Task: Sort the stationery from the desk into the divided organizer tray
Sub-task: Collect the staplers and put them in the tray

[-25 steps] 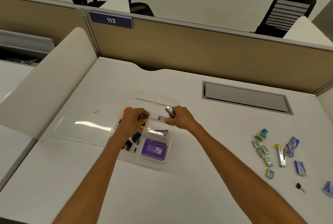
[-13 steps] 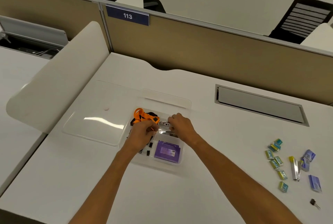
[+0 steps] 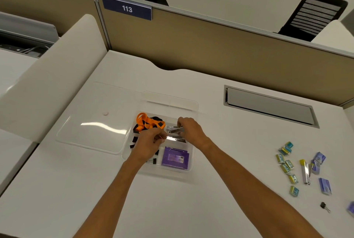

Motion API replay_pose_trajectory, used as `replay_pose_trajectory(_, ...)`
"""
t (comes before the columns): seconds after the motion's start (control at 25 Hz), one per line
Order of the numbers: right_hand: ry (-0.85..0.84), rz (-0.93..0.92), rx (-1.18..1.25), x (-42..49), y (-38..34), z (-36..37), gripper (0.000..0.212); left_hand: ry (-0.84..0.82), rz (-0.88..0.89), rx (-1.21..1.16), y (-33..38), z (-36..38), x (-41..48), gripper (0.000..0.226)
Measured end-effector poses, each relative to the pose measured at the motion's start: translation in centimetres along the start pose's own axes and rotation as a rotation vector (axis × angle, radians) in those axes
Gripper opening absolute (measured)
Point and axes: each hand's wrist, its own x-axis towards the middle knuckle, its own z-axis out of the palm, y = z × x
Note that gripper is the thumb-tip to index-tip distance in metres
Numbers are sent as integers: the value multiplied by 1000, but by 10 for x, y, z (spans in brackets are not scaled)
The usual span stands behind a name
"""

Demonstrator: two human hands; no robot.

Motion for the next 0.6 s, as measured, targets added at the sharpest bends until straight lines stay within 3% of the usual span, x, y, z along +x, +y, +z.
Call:
replay_pose_trajectory(0.32,-82,-17,208,-9,-3,1,46,0,-9,3,-2,2,-5,22)
replay_pose_trajectory(0.6,162,139,465,-42,37,-40,37,52,-5,-17,2,8,-1,18)
